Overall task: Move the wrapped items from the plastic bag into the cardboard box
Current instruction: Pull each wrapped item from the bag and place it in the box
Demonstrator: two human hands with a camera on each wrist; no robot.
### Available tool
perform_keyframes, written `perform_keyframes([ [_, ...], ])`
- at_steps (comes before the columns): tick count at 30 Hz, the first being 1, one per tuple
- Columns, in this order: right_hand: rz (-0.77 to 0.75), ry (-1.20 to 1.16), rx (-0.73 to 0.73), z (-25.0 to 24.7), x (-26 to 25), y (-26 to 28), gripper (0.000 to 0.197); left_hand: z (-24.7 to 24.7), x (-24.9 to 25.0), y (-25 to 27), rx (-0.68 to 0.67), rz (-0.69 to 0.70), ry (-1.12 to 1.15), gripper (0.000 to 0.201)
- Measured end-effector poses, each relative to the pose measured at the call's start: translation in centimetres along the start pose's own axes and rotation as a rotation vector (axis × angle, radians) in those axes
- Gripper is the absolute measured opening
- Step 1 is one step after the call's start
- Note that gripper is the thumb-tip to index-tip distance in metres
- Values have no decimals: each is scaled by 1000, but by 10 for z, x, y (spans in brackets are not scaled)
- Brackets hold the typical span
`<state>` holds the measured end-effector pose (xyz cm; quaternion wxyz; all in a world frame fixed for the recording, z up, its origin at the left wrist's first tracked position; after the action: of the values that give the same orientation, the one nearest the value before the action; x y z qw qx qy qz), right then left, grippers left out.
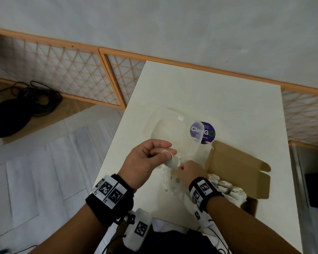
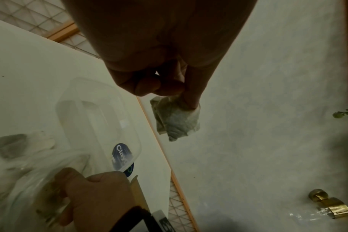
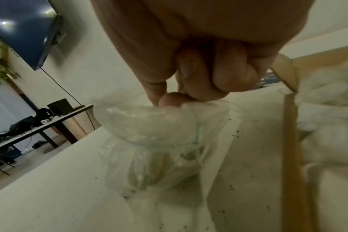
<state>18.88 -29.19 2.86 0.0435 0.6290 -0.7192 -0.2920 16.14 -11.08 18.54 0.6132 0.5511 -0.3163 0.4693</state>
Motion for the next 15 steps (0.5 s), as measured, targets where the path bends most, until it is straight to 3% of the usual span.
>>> perform_keyframes([
  [10, -37, 6, -3, 2, 1, -2, 32, -12, -2, 1, 20, -19, -43, 22],
  [15, -157, -150, 68, -25, 13, 16, 23, -14, 0, 0, 56, 118, -225, 16],
])
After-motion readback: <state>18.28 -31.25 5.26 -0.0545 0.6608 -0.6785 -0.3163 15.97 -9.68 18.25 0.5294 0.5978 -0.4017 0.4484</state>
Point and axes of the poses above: each hand's wrist, its own y-axis away from the middle knuckle, its own z-axis out of the palm, x = y × z, the point moved 3 cm from there along -y, towards the middle knuckle, and after that the axes turned 8 degrees about x, right-handed, at the moved point
